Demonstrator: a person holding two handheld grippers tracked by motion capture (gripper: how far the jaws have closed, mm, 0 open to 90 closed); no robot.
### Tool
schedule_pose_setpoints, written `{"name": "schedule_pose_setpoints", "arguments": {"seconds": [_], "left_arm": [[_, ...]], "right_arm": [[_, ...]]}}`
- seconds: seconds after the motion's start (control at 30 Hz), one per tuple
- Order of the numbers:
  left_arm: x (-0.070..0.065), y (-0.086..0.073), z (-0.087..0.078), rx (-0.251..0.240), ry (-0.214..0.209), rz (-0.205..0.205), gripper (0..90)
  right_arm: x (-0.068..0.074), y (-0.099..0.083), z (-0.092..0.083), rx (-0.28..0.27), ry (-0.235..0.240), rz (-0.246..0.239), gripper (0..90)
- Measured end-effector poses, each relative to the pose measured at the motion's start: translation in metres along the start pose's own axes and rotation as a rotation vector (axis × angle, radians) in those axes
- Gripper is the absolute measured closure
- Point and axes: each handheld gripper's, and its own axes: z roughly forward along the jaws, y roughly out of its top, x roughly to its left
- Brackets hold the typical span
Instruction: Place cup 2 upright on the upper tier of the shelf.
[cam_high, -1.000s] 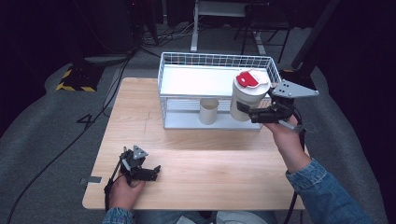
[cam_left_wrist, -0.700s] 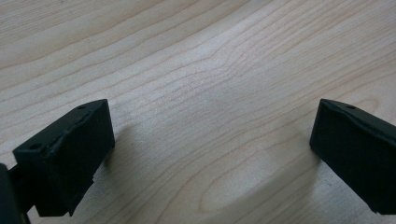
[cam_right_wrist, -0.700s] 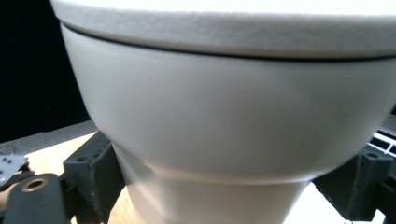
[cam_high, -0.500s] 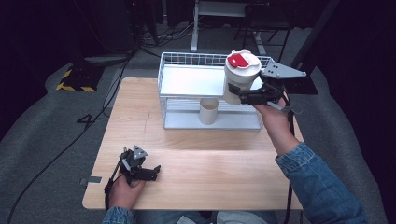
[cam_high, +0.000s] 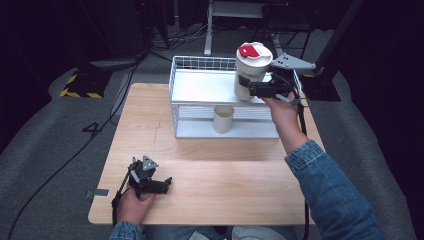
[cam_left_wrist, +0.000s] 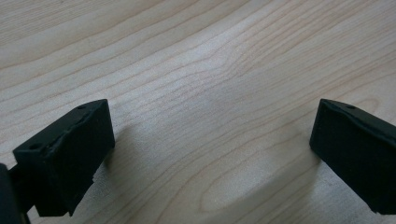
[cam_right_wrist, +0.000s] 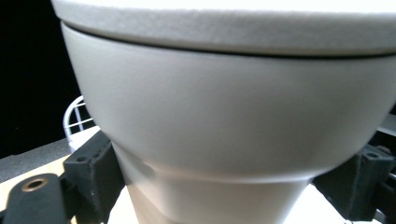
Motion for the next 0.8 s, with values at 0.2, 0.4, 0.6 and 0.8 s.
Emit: {"name": "schedule_pose_setpoints", "arguments": {"seconds": [0.2, 0.4, 0.6, 0.8], "left_arm": [[0.000, 0.000, 0.000, 0.000, 0.000, -0.001, 0.3], [0.000, 0.000, 0.000, 0.001, 0.000, 0.004, 0.3], [0.000, 0.000, 0.000, 0.000, 0.001, 0.005, 0.3], [0.001, 0.000, 0.000, 0.001, 0.001, 0.007, 0.3]], "right_arm": [[-0.006, -0.002, 0.016, 0.008, -0.019, -0.012, 13.7], [-0.012, -0.002, 0.030, 0.026, -0.039, -0.006, 13.7], [-0.013, -0.007, 0.040, 0.037, -0.046, 0.002, 13.6], [-0.014, -0.011, 0.048, 0.039, -0.051, 0.019, 13.6]]}}
